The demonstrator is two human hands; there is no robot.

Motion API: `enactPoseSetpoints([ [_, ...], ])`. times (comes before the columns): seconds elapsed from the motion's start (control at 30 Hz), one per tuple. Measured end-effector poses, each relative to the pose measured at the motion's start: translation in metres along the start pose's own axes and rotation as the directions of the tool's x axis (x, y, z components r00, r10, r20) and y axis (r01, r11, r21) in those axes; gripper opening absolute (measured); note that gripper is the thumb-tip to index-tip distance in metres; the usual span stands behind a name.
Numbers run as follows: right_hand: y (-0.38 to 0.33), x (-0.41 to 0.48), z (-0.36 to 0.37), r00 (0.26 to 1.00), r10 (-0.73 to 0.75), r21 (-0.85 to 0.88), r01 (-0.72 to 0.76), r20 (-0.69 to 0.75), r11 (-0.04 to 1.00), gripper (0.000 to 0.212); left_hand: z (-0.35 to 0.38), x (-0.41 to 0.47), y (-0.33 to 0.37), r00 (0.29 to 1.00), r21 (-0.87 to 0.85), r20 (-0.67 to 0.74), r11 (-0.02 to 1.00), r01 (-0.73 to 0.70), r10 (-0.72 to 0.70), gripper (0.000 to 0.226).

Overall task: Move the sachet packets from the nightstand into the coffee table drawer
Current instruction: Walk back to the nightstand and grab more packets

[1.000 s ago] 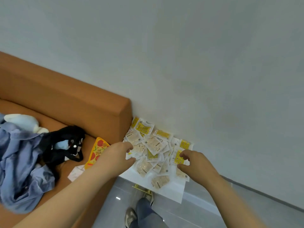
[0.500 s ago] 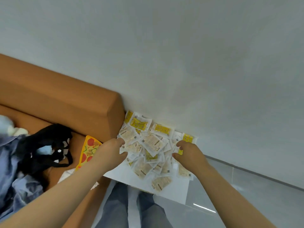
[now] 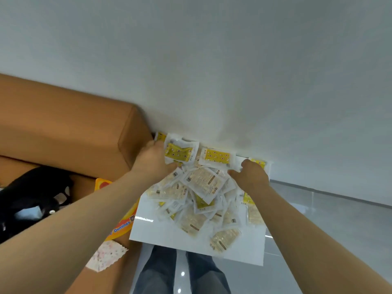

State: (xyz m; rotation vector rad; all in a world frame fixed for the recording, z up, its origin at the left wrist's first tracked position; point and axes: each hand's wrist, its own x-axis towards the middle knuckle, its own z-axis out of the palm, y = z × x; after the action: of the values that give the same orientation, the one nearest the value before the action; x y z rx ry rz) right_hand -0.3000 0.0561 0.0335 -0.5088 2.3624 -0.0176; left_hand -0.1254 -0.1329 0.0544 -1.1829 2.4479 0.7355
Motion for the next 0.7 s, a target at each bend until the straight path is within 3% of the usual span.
enactPoseSetpoints([
  [0.27,-0.013,0.057,0.038,0.992,0.124,0.241,-0.119,-0.009,0.963,0.056,0.038,0.064,-0.006,0.994,0.056,-0.098,0.997,0.046,-0.04,0.087],
  [0.5,-0.013,0.079,0.059,0.976,0.216,0.391,-0.199,-0.001,0.899,0.052,0.07,0.086,-0.012,0.994,0.022,-0.096,0.998,0.062,-0.059,0.077],
  [0.7,-0.012,0.077,0.065,0.972,0.233,0.612,-0.168,-0.027,0.773,0.059,0.086,0.1,-0.008,0.993,0.059,-0.111,0.997,0.051,-0.045,0.071],
])
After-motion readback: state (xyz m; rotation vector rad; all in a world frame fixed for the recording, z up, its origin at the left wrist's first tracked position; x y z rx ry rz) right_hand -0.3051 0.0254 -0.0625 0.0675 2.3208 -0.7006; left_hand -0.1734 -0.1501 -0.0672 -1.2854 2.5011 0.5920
